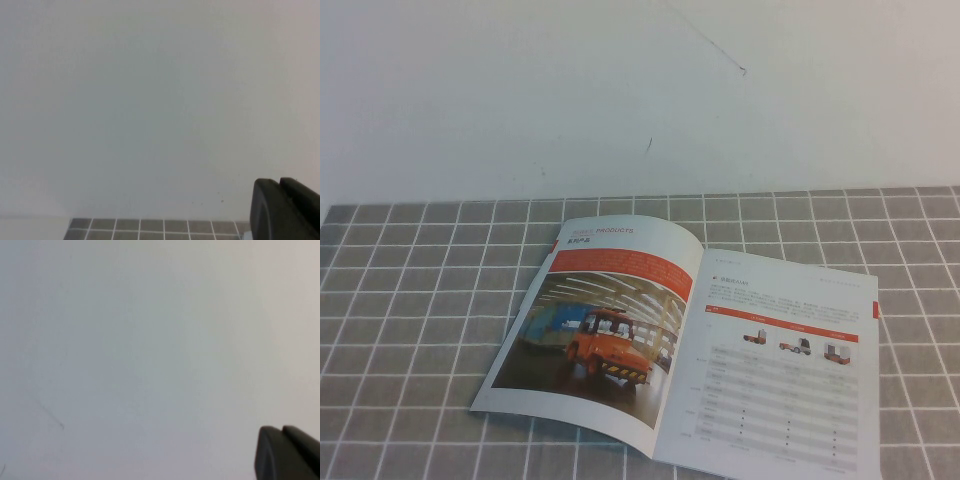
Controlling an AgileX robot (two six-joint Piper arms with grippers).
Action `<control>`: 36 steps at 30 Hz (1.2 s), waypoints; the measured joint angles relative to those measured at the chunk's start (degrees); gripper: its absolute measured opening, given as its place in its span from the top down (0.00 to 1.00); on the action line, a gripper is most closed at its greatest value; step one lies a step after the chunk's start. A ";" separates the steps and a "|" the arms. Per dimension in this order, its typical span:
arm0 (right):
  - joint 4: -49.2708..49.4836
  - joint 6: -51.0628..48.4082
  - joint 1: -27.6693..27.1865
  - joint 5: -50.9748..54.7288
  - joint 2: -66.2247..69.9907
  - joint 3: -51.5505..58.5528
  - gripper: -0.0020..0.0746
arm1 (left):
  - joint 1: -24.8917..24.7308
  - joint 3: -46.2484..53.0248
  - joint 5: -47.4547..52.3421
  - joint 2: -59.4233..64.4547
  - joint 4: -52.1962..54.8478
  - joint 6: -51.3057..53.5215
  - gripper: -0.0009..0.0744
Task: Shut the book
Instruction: 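Close the open booklet and leave it lying on the table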
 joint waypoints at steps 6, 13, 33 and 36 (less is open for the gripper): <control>0.11 0.47 0.00 16.70 3.69 -8.86 0.98 | 0.00 -10.55 11.08 8.37 -0.22 0.14 0.99; 0.79 0.47 0.00 29.26 15.28 -20.17 0.98 | 0.00 -24.57 29.52 25.19 -0.83 6.99 0.99; 37.98 -40.24 0.38 41.31 68.62 -34.88 0.98 | 0.00 -44.77 37.03 67.69 -26.21 27.78 0.99; 38.39 -41.73 2.75 38.96 74.53 -34.88 0.98 | 0.00 -48.24 38.80 74.15 -26.63 28.42 0.99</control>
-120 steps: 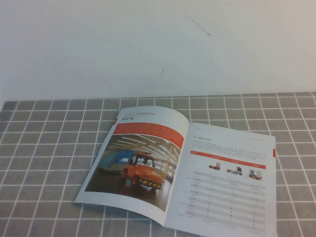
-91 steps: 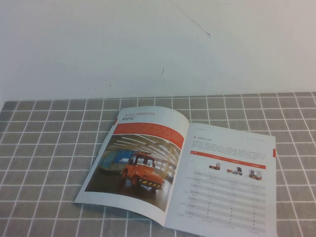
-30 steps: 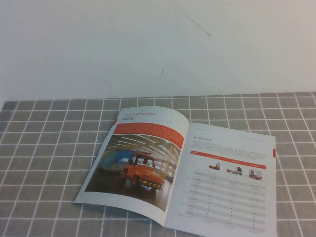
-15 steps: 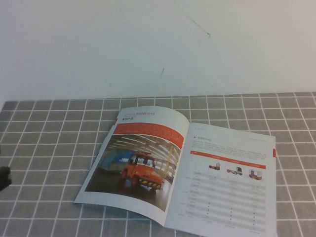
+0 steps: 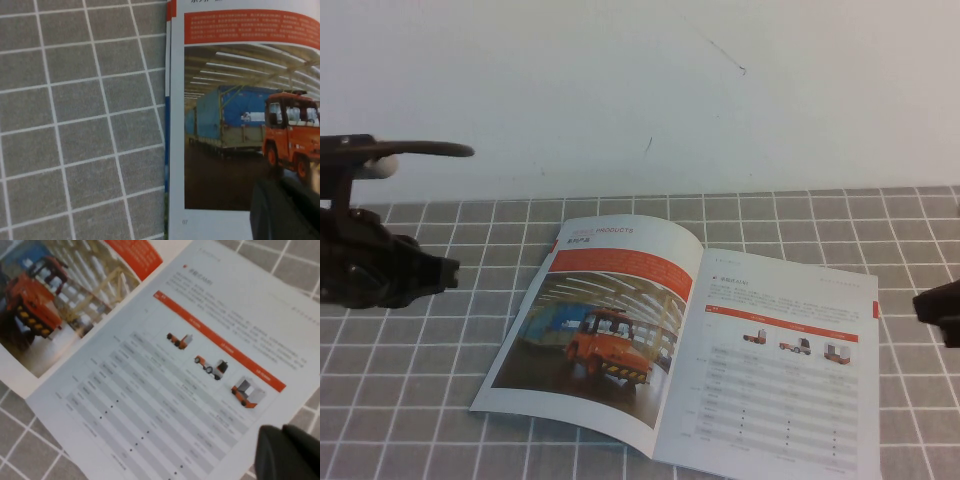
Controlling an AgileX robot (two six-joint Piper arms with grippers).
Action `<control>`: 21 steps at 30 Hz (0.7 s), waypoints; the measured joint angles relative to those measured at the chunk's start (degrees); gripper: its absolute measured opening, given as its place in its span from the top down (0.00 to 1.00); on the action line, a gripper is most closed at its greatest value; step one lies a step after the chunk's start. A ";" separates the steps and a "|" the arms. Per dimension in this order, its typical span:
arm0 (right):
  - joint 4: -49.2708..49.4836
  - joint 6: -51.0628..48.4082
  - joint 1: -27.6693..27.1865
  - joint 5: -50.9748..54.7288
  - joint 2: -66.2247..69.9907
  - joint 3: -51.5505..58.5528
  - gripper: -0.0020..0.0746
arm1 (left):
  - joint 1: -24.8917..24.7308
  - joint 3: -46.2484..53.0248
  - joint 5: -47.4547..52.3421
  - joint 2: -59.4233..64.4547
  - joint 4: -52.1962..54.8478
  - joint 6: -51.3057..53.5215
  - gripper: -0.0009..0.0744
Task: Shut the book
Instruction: 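Close the open booklet and leave it lying on the table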
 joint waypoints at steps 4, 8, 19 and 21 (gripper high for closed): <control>0.44 -0.81 5.21 -4.63 5.83 -0.10 0.98 | 0.00 -3.38 -0.71 8.61 -3.20 3.69 0.99; 0.83 -1.16 8.79 -8.47 12.28 -0.20 0.98 | 0.00 -5.29 -3.12 16.89 -4.84 5.64 0.99; 1.15 -2.57 12.78 -15.08 27.01 -0.80 0.98 | 0.00 -9.57 -5.76 31.17 -5.71 8.11 0.99; 1.28 -2.75 12.78 -15.41 28.31 -0.83 0.98 | 0.00 -10.74 -6.48 33.09 -5.80 8.23 0.99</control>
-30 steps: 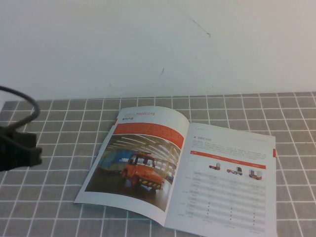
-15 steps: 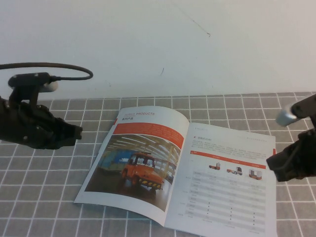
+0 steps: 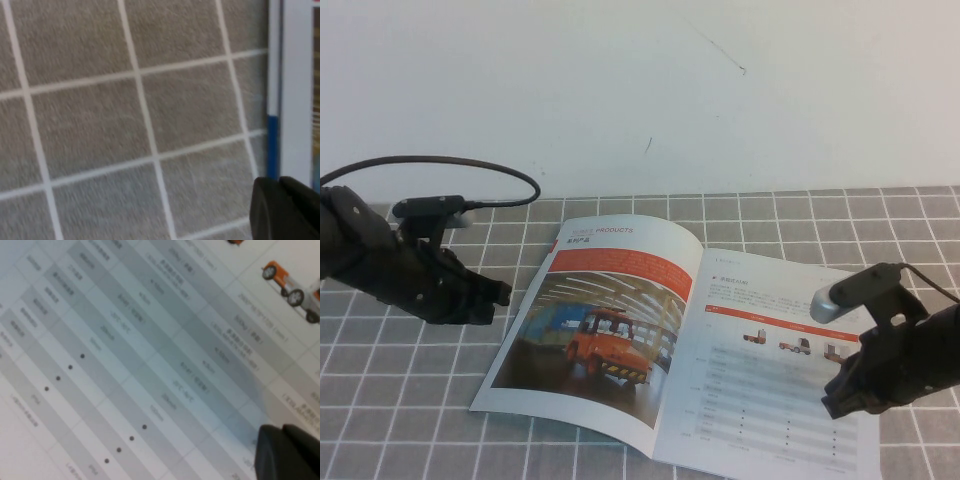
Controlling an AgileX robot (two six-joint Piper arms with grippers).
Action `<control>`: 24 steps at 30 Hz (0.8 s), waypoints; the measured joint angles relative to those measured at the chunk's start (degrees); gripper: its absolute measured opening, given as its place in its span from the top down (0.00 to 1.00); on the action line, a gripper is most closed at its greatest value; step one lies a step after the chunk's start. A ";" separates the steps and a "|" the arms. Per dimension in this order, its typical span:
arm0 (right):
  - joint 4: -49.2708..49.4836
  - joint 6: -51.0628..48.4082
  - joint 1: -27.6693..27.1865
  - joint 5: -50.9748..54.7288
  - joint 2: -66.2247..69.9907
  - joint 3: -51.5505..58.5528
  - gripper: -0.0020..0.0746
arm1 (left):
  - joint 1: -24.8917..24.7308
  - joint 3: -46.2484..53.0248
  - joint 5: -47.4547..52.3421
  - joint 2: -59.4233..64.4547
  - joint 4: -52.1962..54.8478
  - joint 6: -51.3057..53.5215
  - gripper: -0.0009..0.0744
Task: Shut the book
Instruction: 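Close the open booklet and leave it lying on the table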
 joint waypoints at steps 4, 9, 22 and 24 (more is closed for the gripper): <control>0.12 -0.06 0.00 -0.11 1.11 -0.10 0.98 | 0.00 -1.60 -2.48 3.18 -0.03 1.28 0.99; 0.21 -0.29 0.00 -0.11 1.11 -0.10 0.98 | 0.00 -2.59 -3.77 6.26 -0.64 1.37 0.99; 0.21 -0.43 0.00 -0.33 1.11 -0.10 0.98 | 0.00 -3.22 -3.64 6.71 -0.99 1.37 0.99; 0.21 -0.43 0.00 -0.37 1.11 -0.10 0.98 | 0.00 -3.22 -3.41 6.71 -0.99 1.37 0.99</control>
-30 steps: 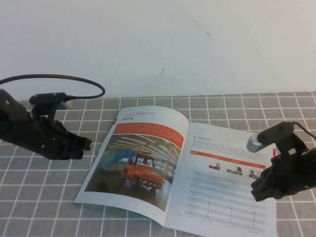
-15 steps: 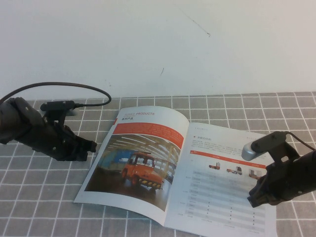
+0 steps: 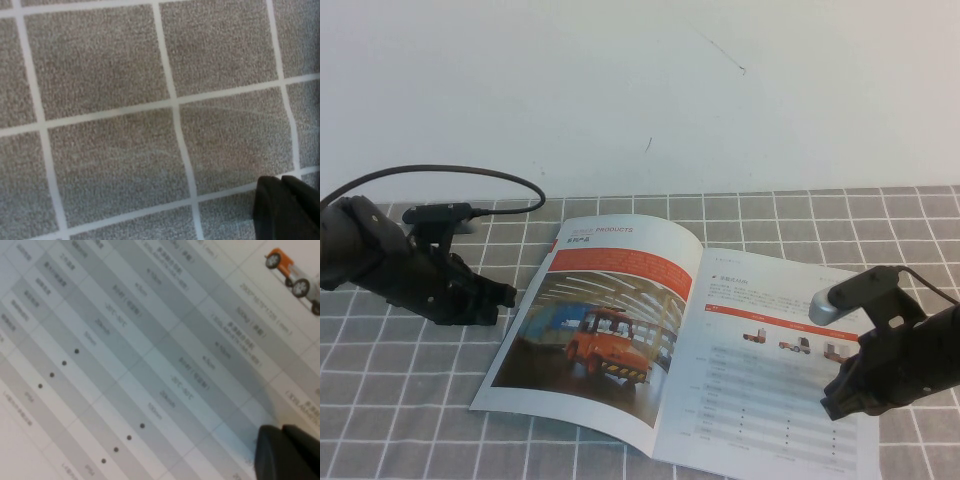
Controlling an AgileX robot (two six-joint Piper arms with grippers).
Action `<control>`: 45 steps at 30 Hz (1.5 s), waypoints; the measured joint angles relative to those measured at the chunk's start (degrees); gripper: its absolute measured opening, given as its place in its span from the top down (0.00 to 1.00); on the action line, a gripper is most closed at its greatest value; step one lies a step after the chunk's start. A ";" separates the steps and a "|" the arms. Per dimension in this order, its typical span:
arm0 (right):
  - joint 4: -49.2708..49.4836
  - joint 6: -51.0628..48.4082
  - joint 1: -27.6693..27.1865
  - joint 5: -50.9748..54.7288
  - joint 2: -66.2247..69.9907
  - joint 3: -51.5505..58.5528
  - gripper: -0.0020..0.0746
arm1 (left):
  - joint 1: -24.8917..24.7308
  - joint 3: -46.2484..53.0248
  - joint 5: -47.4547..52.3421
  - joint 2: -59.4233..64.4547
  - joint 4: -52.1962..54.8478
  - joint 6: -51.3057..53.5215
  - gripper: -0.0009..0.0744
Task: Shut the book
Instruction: 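Close the open booklet and leave it lying on the table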
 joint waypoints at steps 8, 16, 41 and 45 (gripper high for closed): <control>0.35 -0.14 0.00 0.11 0.67 -0.25 0.98 | -1.21 0.10 0.84 -1.83 0.66 -1.59 0.99; 0.84 -0.28 0.00 0.57 1.60 -1.01 0.98 | -5.75 0.10 0.06 -4.23 5.32 -3.12 0.99; 0.86 -0.70 0.00 0.78 1.69 -1.01 0.98 | -8.82 0.19 0.27 -1.22 9.86 -10.28 0.99; 0.86 -0.70 0.00 0.78 1.69 -1.01 0.98 | -13.11 0.19 1.53 -1.22 6.07 -6.42 0.99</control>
